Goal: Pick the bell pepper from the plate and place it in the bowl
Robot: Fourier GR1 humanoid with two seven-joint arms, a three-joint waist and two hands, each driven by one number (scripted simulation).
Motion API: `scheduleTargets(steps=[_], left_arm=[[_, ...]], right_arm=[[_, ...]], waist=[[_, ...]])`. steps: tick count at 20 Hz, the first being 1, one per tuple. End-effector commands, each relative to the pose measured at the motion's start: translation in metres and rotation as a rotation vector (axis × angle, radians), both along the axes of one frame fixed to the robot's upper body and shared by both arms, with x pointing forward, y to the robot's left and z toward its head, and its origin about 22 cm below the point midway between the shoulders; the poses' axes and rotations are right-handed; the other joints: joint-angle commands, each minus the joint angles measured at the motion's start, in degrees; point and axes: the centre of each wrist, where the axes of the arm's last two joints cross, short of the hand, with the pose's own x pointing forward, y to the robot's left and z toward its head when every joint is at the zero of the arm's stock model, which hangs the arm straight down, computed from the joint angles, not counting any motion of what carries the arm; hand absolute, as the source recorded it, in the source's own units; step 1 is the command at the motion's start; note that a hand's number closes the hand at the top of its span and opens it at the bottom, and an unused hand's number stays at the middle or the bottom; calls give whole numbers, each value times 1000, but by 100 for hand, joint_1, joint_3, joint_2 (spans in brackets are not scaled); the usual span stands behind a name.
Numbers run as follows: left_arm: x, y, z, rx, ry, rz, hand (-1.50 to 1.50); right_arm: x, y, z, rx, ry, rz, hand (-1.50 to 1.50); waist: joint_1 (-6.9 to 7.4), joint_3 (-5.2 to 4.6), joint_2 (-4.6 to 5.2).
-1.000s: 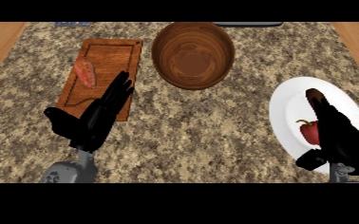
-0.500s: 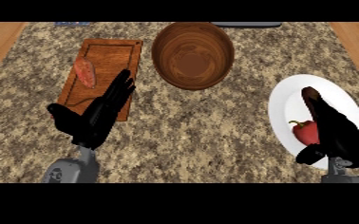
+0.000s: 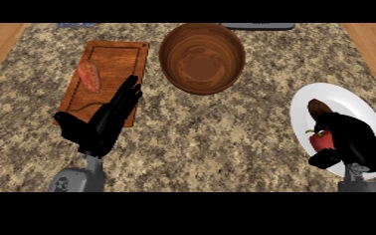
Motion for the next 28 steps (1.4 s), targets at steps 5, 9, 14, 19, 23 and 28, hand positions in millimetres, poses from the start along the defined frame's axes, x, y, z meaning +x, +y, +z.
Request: scheduleTargets(steps=[5, 9, 14, 19, 23, 28], left_arm=[[3, 10, -13, 1, -18, 4, 0], [-2, -8, 21, 6, -8, -2, 0], [4, -21, 7, 1, 4, -76, 0], [5, -16, 12, 5, -11, -103, 0], [11, -23, 12, 8, -4, -97, 0], [11, -20, 0, 5, 21, -70, 0]], right_arm=[[-2, 21, -16, -81, 17, 23, 150], [-1, 17, -5, -165, -40, -18, 150], [2, 191, 4, -85, 93, 281, 150], [-5, 246, 37, -86, 56, 297, 150], [-19, 280, 79, -8, -51, 303, 150], [-29, 309, 130, 0, -260, 276, 150]], waist=[[-12, 94, 60], [6, 97, 49], [469, 80, 121], [645, 91, 86], [562, 89, 56], [453, 71, 33]])
